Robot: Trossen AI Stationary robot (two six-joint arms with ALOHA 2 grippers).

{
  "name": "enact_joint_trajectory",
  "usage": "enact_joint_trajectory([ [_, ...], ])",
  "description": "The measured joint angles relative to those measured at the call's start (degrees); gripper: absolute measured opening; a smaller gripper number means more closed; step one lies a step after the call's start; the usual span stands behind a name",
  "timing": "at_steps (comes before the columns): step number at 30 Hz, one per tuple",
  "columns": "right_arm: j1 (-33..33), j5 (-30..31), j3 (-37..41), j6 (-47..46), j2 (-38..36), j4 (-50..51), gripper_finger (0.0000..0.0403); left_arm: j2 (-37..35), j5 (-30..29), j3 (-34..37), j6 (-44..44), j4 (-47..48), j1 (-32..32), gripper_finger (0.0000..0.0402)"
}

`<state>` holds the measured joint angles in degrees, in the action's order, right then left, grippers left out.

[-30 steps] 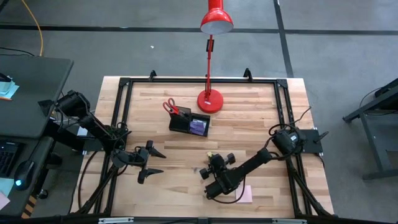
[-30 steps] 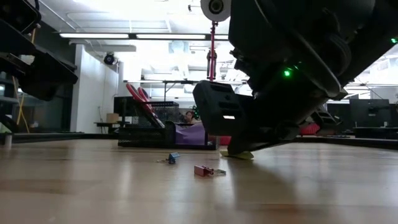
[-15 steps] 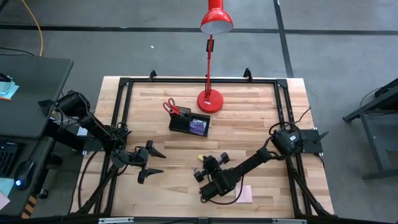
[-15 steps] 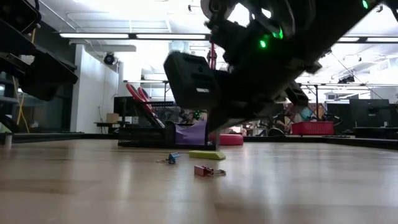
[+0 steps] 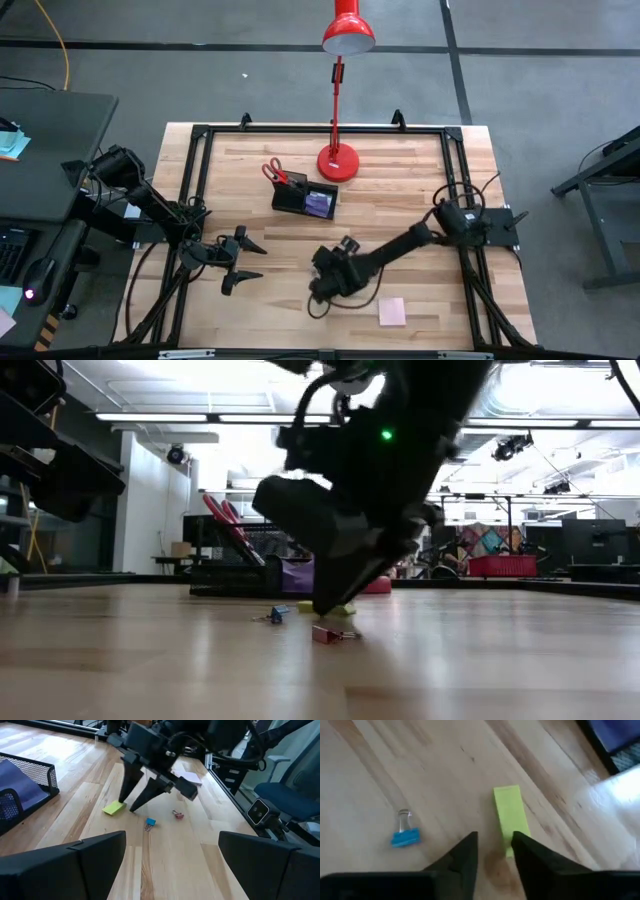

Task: Pick and place office supplies into organizer
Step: Put the yellow eraser into the desk organizer

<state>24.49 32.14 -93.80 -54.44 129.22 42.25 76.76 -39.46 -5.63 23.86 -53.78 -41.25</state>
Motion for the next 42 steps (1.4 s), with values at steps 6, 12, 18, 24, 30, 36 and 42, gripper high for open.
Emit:
enact_joint_trajectory([
  [6, -1.67, -7.95, 0.11, 12.73, -2.70, -2.28, 0.0192, -0.01, 0.00, 0.00, 0.05, 0.27, 0.02, 0.0312],
  [12, -4.15, -13.43, 0.11, 16.79, -6.57, 2.67, 0.0198, -0.01, 0.00, 0.00, 0.62, 1.32, 0.01, 0.0312],
  [18, -9.11, -22.99, 0.11, 19.34, -7.01, 0.25, 0.0189, -0.01, -0.22, 0.00, 0.59, 0.99, 0.02, 0.0312],
  [24, -11.29, -25.01, 0.11, 21.01, -6.64, 0.52, 0.0176, -0.01, -0.15, 0.00, 0.59, 1.31, 0.01, 0.0312],
  [30, -12.15, -27.50, 0.11, 21.68, -6.05, -0.38, 0.0170, -0.01, 0.02, 0.00, 0.42, 1.37, 0.01, 0.0312],
  [36, -12.44, -29.74, 0.11, 21.93, -5.21, -2.24, 0.0170, -0.01, 0.02, 0.00, 0.42, 1.31, 0.02, 0.0312],
  [42, -13.41, -32.39, 0.17, 22.53, -3.71, -3.62, 0.0174, -0.01, 0.00, 0.00, 0.42, 1.33, 0.02, 0.0312],
])
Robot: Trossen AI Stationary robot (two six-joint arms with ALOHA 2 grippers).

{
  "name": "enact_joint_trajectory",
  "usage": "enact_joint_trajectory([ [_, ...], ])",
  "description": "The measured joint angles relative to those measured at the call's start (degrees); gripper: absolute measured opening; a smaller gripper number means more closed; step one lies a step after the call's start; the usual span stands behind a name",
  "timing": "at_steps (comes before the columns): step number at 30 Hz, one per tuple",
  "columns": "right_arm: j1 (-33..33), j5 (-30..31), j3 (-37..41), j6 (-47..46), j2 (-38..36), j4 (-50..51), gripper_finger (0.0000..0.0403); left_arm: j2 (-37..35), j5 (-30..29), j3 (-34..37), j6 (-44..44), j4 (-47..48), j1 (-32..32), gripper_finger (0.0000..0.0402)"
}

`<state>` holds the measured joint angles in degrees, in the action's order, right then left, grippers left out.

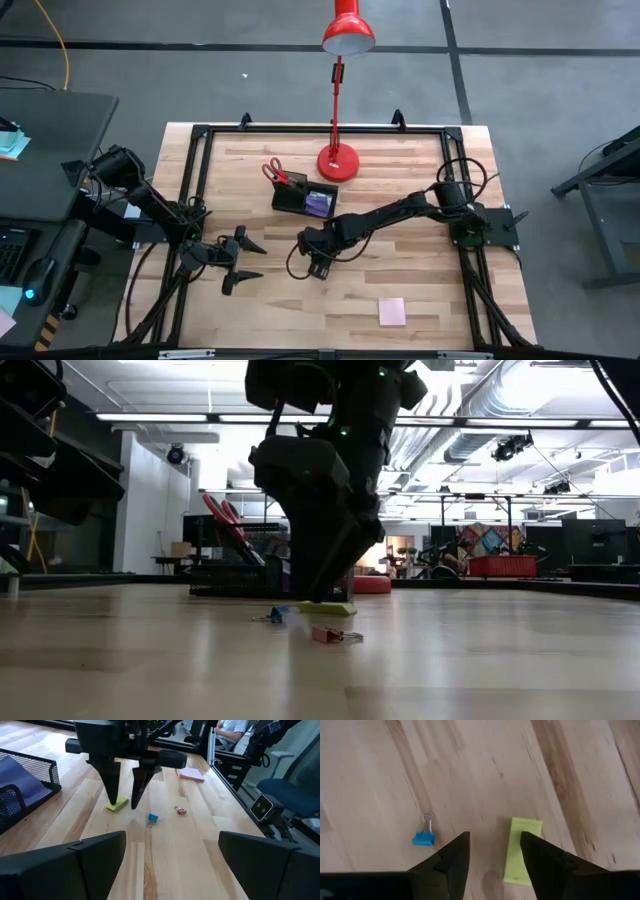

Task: Pick and place office supplies into organizer
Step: Put the yellow eraser into the desk organizer

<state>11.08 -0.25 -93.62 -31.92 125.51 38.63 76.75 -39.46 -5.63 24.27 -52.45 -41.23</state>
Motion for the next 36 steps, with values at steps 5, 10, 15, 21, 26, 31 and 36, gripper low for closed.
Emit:
enact_joint_trajectory([
  [5, -0.86, -1.69, -0.05, 1.36, 0.02, 0.84, 0.0166, 0.00, 0.02, 0.00, 0.00, 0.10, -0.01, 0.0312],
  [10, -1.32, -2.82, -0.07, 2.20, 0.02, 1.32, 0.0158, 0.00, 0.02, 0.00, -0.03, 0.18, 0.00, 0.0312],
  [15, -0.77, -1.59, -0.46, 2.40, 0.14, 1.76, 0.0156, 0.00, 0.02, 0.00, -0.08, 0.51, -0.01, 0.0312],
  [21, -0.07, 0.87, -0.90, 2.23, 0.20, 3.73, 0.0156, 0.00, -0.06, 0.00, -0.20, 0.76, 0.00, 0.0312],
  [26, -0.06, 1.17, -0.90, 2.01, 0.09, 3.85, 0.0156, 0.00, -0.20, 0.00, -0.20, 0.82, 0.00, 0.0312],
  [31, 0.22, 3.59, -0.90, 2.25, 0.00, 4.72, 0.0156, 0.00, -0.22, 0.00, -0.22, 1.14, -0.01, 0.0312],
  [36, 0.33, 4.05, -1.16, 2.38, -0.25, 5.41, 0.0157, 0.00, -0.66, 0.00, -0.20, 1.37, 0.00, 0.0312],
])
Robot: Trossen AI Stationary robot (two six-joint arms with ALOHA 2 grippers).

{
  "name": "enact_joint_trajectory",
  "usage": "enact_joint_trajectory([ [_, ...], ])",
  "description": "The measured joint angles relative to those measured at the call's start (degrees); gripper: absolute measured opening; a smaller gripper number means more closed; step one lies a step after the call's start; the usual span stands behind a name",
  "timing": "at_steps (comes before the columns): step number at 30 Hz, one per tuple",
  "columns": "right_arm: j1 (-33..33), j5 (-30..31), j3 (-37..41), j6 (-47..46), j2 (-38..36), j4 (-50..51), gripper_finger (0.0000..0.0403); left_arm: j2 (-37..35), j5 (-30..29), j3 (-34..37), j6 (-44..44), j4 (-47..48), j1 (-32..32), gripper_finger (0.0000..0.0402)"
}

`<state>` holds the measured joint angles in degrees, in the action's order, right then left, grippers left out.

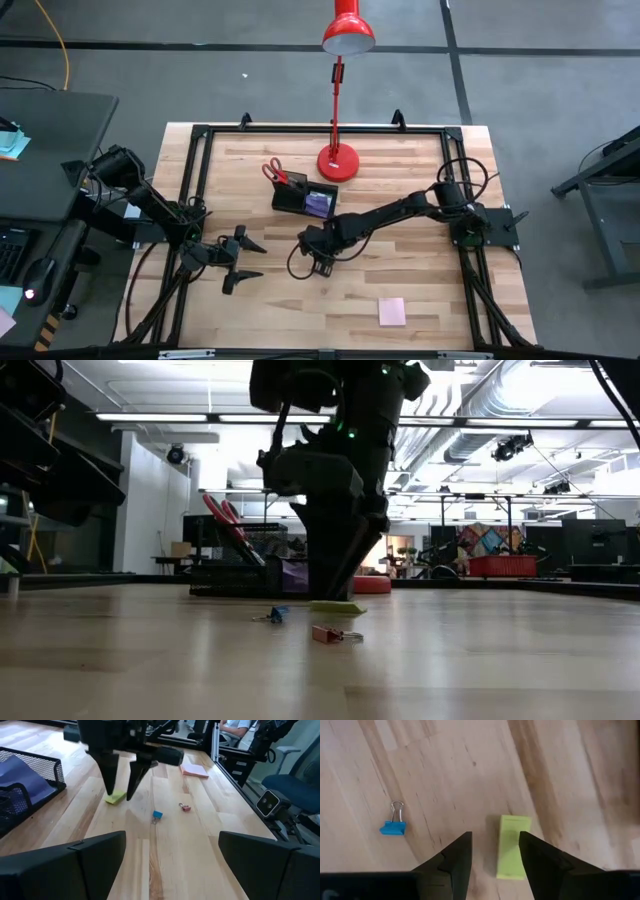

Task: Pick and place office supplies into organizer
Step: Put the yellow eraser into the desk organizer

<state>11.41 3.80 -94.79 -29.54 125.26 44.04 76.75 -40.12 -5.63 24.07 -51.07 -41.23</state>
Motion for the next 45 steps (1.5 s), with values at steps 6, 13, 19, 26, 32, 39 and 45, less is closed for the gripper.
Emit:
enact_joint_trajectory([
  [6, 0.75, 3.59, -3.97, 1.38, -0.27, 2.82, 0.0158, 0.00, 0.00, 0.00, 0.00, 0.19, 0.00, 0.0312],
  [13, 0.07, 2.01, -1.78, -2.41, -0.34, 7.19, 0.0182, 0.00, 0.01, 0.00, 0.20, 0.27, -0.02, 0.0312],
  [19, -0.21, 2.99, -0.68, -1.52, -0.34, 5.68, 0.0205, 0.00, -0.04, 0.00, 0.20, 0.27, 0.00, 0.0312],
  [26, -0.63, 0.17, 0.03, -1.51, -0.34, 3.08, 0.0212, 0.00, -0.44, 0.00, 0.24, 0.27, 0.00, 0.0312],
  [32, -1.25, 0.48, 0.05, -1.26, -0.34, 4.00, 0.0213, 0.00, -0.43, 0.00, 0.25, 0.27, 0.00, 0.0312],
  [39, -2.06, -0.64, 0.07, -0.42, 0.86, 3.85, 0.0213, 0.00, -0.42, 0.00, 0.26, 0.27, 0.00, 0.0312],
  [45, -2.21, -1.92, -0.17, -0.11, 1.97, 3.49, 0.0210, 0.00, -0.40, 0.00, 0.26, 0.27, 0.00, 0.0312],
])
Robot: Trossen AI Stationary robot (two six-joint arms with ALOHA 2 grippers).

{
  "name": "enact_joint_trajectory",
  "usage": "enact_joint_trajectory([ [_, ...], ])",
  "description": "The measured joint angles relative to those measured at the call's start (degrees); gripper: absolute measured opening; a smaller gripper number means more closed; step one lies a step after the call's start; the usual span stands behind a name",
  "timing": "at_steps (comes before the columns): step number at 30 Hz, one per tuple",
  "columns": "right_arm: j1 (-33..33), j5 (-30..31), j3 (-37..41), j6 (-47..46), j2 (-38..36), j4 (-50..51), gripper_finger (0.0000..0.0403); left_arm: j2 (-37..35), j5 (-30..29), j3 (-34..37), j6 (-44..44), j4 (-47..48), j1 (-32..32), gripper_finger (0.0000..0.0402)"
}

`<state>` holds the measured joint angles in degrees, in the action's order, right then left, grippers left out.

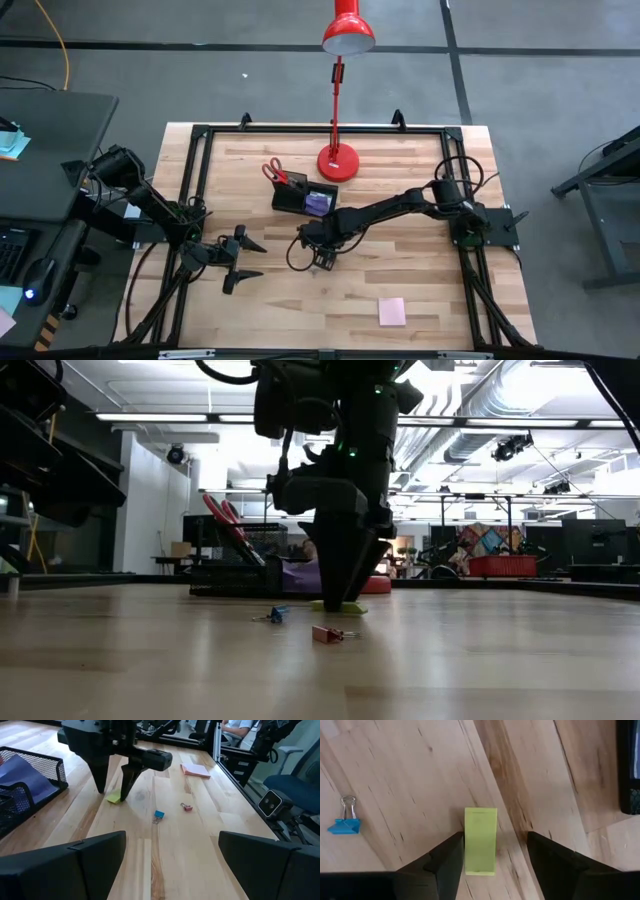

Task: Pick and place office supplies into organizer
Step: Put the yellow eraser into the desk organizer

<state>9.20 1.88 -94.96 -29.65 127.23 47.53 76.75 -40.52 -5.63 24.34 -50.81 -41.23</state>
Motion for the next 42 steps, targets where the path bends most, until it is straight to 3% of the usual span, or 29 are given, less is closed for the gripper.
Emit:
enact_joint_trajectory([
  [4, 0.01, -0.33, 0.02, 0.27, 0.12, -0.11, 0.0193, 0.00, -0.01, 0.00, 0.00, 0.00, 0.00, 0.0312],
  [8, -1.31, -5.30, 0.05, 0.28, 0.46, 0.10, 0.0153, 0.00, -0.15, 0.00, 0.00, 0.00, -0.01, 0.0312],
  [15, -1.97, -7.09, 0.11, -0.54, 0.65, 0.57, 0.0019, 0.00, -0.30, 0.00, 0.00, 0.00, -0.01, 0.0312],
  [33, 2.82, 0.30, 0.27, 0.10, -0.72, -1.22, 0.0004, 0.00, -0.45, 0.00, -0.02, 0.02, 0.00, 0.0312],
  [38, 4.76, -4.18, 0.37, -0.11, -2.59, -5.16, 0.0004, 0.00, -0.45, 0.00, -0.02, 0.04, -0.02, 0.0312],
  [42, 5.56, -2.94, 0.35, -0.04, -3.36, -7.64, 0.0005, 0.00, -0.51, 0.00, -0.02, 0.04, 0.00, 0.0312],
])
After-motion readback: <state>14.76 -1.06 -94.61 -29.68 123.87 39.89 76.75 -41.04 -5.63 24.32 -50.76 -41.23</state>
